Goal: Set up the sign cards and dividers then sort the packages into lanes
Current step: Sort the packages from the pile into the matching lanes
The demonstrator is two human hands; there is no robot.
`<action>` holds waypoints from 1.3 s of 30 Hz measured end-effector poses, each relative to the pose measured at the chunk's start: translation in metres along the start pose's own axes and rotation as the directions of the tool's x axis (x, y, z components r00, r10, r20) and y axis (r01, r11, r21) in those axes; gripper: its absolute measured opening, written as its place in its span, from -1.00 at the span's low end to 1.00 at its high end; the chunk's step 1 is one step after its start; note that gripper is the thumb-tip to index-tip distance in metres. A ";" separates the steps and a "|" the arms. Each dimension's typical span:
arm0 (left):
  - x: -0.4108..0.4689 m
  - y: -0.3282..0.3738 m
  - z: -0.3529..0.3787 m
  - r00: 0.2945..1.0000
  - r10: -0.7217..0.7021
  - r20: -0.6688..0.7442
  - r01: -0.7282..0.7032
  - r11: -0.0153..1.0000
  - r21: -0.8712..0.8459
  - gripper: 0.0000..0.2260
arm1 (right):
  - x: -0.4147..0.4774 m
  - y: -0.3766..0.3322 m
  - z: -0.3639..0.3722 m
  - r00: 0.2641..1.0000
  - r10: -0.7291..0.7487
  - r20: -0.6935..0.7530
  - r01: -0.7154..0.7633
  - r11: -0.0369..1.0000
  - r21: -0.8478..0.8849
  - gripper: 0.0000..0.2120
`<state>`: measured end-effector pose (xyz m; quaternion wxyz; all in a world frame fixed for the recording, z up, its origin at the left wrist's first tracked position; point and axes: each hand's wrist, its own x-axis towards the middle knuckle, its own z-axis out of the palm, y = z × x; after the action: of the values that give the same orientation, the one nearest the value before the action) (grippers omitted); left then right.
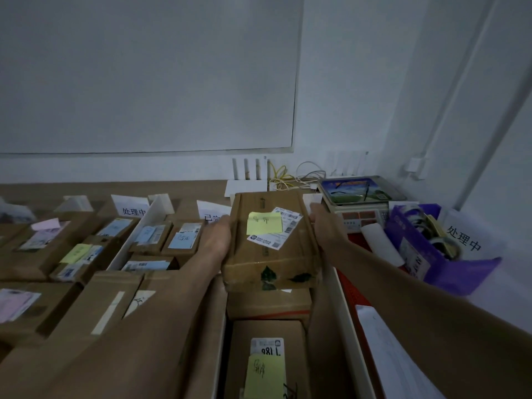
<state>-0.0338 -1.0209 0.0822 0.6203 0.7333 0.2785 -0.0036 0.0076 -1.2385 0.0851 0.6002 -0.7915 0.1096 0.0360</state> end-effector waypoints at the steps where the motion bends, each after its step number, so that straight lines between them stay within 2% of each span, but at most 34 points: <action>1: 0.000 -0.006 -0.001 1.000 0.014 0.008 -0.014 1.000 -0.023 -0.59 | -0.003 0.006 0.003 1.000 0.008 0.000 -0.008 1.000 0.007 -0.64; 6: 0.011 -0.042 -0.004 0.999 0.019 0.046 -0.018 1.000 -0.015 -0.61 | -0.009 0.039 0.019 0.999 0.026 -0.038 -0.021 0.994 0.112 -0.74; 9: 0.011 -0.054 -0.005 0.999 -0.021 0.038 0.022 0.999 -0.027 -0.65 | -0.010 0.052 0.028 0.997 0.074 -0.018 -0.073 0.996 0.052 -0.60; 13: 0.010 -0.068 -0.005 0.998 -0.049 0.044 0.049 0.999 0.007 -0.69 | -0.010 0.072 0.038 0.999 0.048 -0.014 -0.049 0.994 -0.099 -0.63; 16: 0.010 -0.071 -0.004 0.998 -0.037 0.052 0.035 0.998 0.049 -0.73 | -0.008 0.084 0.043 0.999 0.051 0.017 -0.048 0.990 -0.135 -0.63; 21: 0.026 -0.082 -0.003 0.997 -0.016 0.076 0.010 0.997 0.071 -0.47 | -0.001 0.094 0.048 1.000 0.026 0.018 -0.022 0.983 -0.182 -0.80; 29: 0.022 -0.075 -0.002 0.997 -0.024 0.075 0.019 0.997 0.072 -0.64 | 0.002 0.096 0.051 0.999 0.040 -0.007 -0.041 0.983 -0.179 -0.86; 33: 0.021 -0.073 -0.001 0.996 -0.033 0.086 0.026 0.996 0.081 -0.60 | 0.002 0.095 0.050 0.999 0.052 -0.009 -0.052 0.983 -0.176 -0.82; 37: 0.023 -0.073 -0.002 0.994 -0.043 0.096 0.034 0.996 0.088 -0.44 | 0.000 0.094 0.049 0.999 0.041 0.001 -0.040 0.980 -0.196 -0.77; 39: 0.016 -0.070 -0.003 0.993 -0.048 0.105 0.037 0.995 0.096 -0.49 | -0.002 0.093 0.049 0.998 0.052 0.022 -0.047 0.983 -0.177 -0.76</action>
<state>-0.0503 -1.0062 0.0139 0.5992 0.7541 0.2599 -0.0693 -0.0108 -1.2146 -0.0158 0.5282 -0.8379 0.1177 0.0708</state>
